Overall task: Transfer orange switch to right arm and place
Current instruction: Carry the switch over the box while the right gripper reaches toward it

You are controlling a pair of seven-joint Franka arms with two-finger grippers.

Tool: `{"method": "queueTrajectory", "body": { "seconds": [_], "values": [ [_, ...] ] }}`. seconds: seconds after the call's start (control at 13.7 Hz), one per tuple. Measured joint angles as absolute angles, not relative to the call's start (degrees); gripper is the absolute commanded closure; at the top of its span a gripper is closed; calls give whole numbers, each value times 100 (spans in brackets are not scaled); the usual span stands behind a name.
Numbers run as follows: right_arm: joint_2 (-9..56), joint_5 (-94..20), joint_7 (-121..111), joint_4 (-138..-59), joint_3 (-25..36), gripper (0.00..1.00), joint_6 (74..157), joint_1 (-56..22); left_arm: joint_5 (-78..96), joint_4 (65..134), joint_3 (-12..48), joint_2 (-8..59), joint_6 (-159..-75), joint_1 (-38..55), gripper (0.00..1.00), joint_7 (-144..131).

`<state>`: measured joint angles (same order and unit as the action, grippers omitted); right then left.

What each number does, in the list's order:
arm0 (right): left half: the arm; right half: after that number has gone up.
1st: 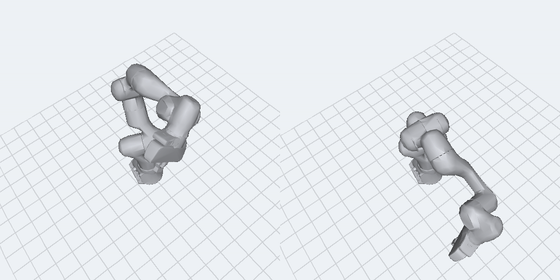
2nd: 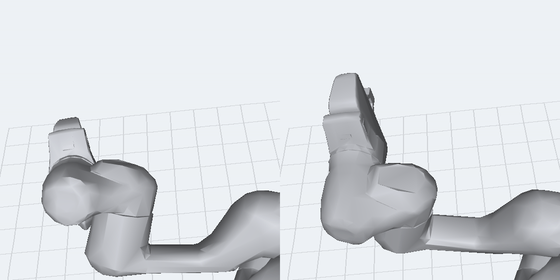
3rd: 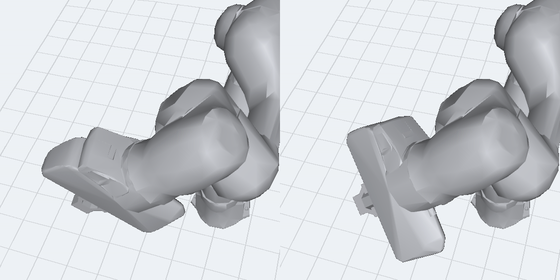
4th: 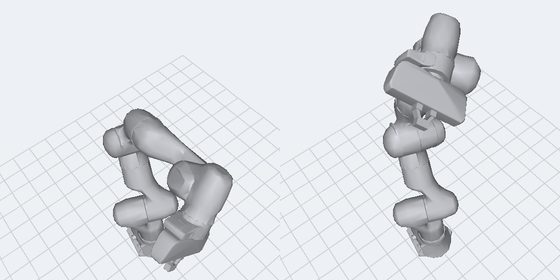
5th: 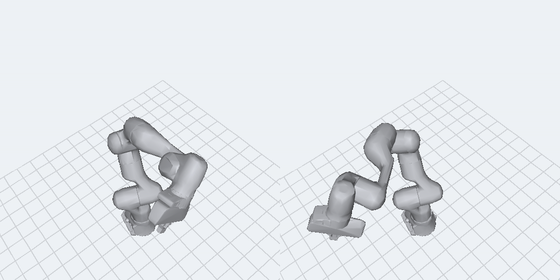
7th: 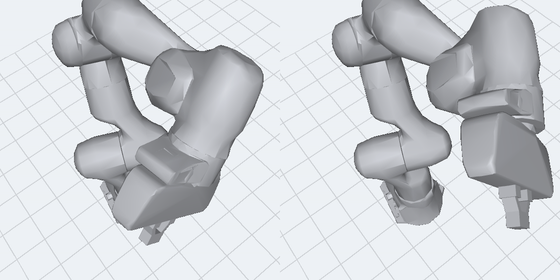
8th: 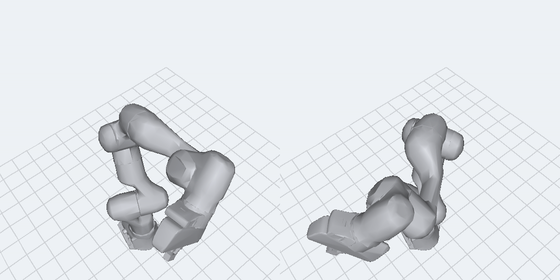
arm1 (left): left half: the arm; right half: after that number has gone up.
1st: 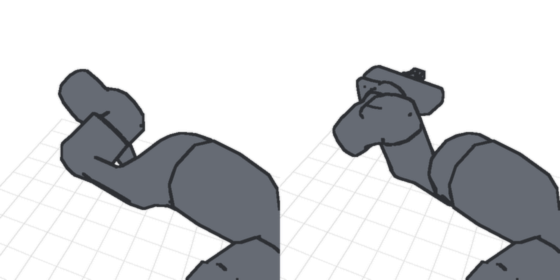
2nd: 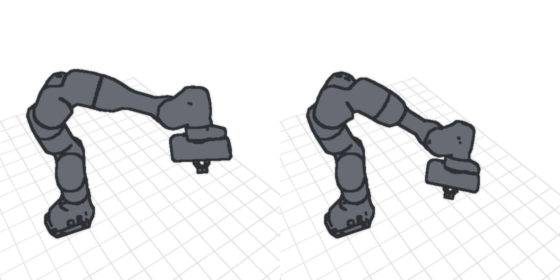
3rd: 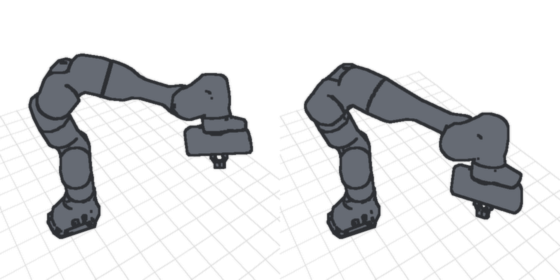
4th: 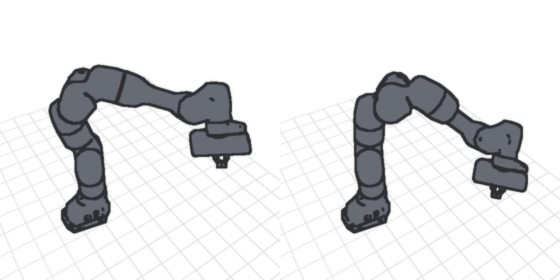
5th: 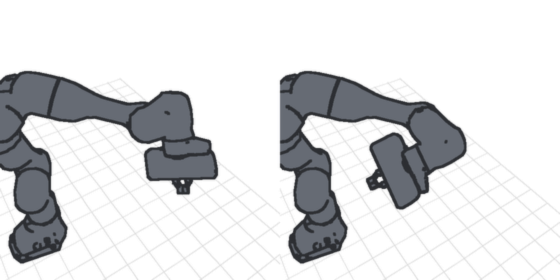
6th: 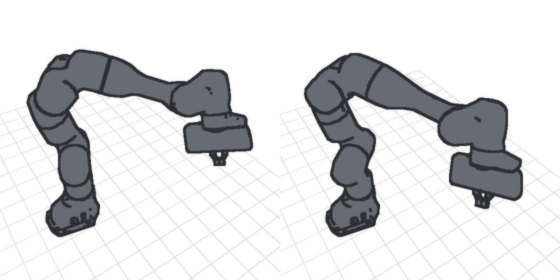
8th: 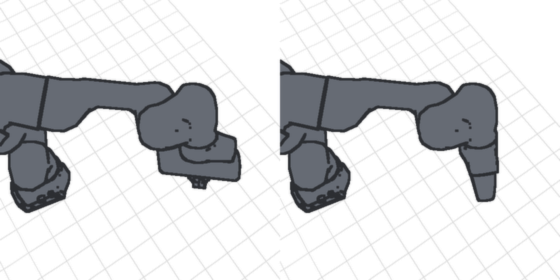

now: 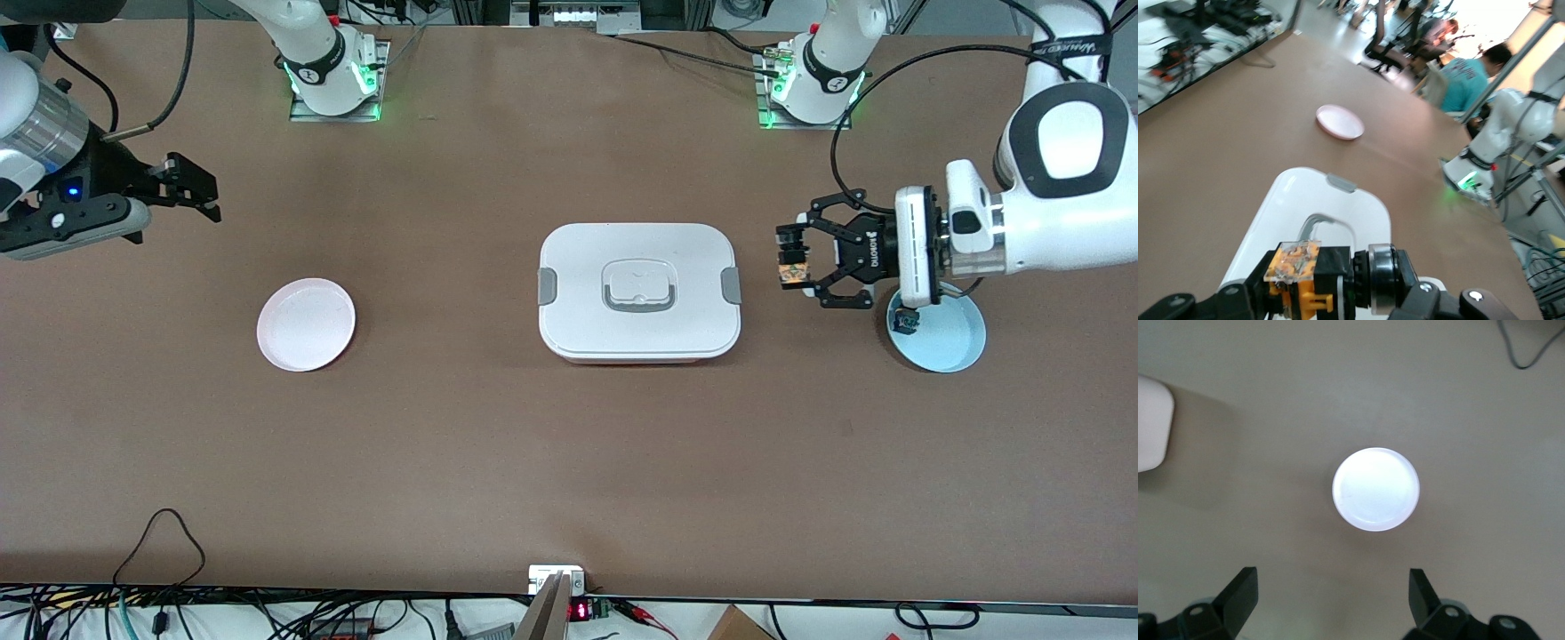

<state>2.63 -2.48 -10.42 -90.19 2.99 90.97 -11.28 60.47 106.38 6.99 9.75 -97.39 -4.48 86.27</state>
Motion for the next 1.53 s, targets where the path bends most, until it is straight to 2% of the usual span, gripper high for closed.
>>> {"method": "queueTrajectory", "body": {
  "seconds": [0.36, 0.73, 1.02, 1.17, 1.53],
  "values": [
    [364, -1672, -803, -9562, 325, 0, 9353, -1290, 7496, 10833, 704, 1390, -9331, -42, 100, 9868],
    [564, -4137, -804, -10240, 383, 0, 9423, -1158, 8359, 11003, 709, 1507, -9294, 457, 100, 10447],
    [724, -6041, -823, -10718, 329, 0, 9640, -1394, 9029, 11081, 708, 1761, -9298, 743, 100, 11112],
    [814, -6952, -956, -10969, 300, 0, 10024, -1768, 9384, 11081, 706, 1894, -9298, 819, 100, 11580],
    [1017, -8758, -1031, -11241, 272, 0, 11748, -3069, 9556, 11064, 723, 1951, -9446, 1085, 100, 11936]
  ]
}}
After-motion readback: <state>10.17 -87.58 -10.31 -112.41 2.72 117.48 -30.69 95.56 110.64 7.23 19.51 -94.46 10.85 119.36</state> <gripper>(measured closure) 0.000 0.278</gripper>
